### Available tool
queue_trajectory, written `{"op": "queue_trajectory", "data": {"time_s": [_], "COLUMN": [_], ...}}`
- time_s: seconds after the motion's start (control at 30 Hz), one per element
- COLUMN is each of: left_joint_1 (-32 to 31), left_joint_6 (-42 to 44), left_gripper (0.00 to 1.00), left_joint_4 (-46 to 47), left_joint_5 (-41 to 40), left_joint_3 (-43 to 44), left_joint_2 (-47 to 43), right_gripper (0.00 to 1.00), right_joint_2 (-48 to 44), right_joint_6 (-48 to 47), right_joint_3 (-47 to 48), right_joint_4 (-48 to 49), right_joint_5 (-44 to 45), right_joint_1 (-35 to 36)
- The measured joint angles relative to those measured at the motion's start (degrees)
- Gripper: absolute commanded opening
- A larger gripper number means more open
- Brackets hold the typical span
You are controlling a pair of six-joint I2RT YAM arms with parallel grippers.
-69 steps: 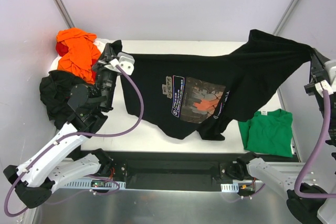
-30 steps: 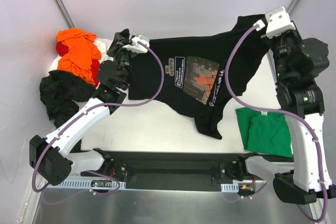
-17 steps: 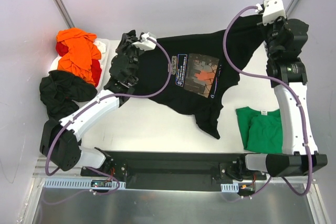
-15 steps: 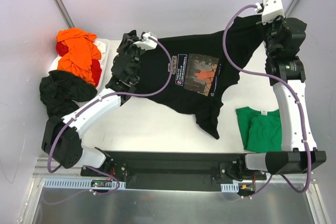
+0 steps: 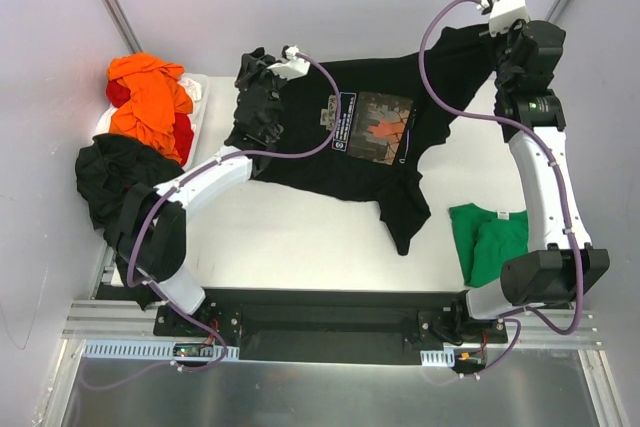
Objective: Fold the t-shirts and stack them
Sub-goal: Flatten out the tshirt
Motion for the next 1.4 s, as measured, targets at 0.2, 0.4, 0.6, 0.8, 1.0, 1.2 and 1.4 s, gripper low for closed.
{"op": "queue_trajectory", "data": {"time_s": [0.2,0.4,0.6,0.8,1.0,1.2,1.4], "left_joint_1": [0.00,0.00,0.02,0.76,1.51,2.01,2.58], "left_joint_6": [1.95,4.68,7.19,8.46,9.25,11.37,13.42], "left_gripper": [0.00,0.07,0.43,0.84,0.99,0.99,0.99], "left_joint_4": [1.66,4.79,6.10,6.91,7.28,7.65,7.98], "left_joint_5": [-0.92,-1.95,-3.41,-5.55,-7.34,-8.63,-8.96], "left_joint_3": [0.20,1.03,2.71,8.02,12.74,18.18,21.11], "left_joint_2": [3.19,6.36,8.96,11.96,14.86,19.08,22.16], "right_gripper": [0.01,0.02,0.23,0.67,0.94,0.97,0.96], "right_joint_2": [1.60,3.39,5.68,6.45,6.45,6.47,6.49], "right_joint_6": [-0.02,-0.07,-0.15,-0.66,-1.31,-1.77,-1.99], "right_joint_3": [-0.17,-0.50,-0.50,-0.48,-0.37,0.55,1.27], "right_joint_4": [0.35,0.24,-0.50,-1.27,-1.68,-2.36,-3.39], "right_joint_5": [0.00,-0.22,-0.17,0.09,0.57,1.29,1.75], "right_joint_1": [0.00,0.00,0.02,0.15,0.33,0.66,0.87]}}
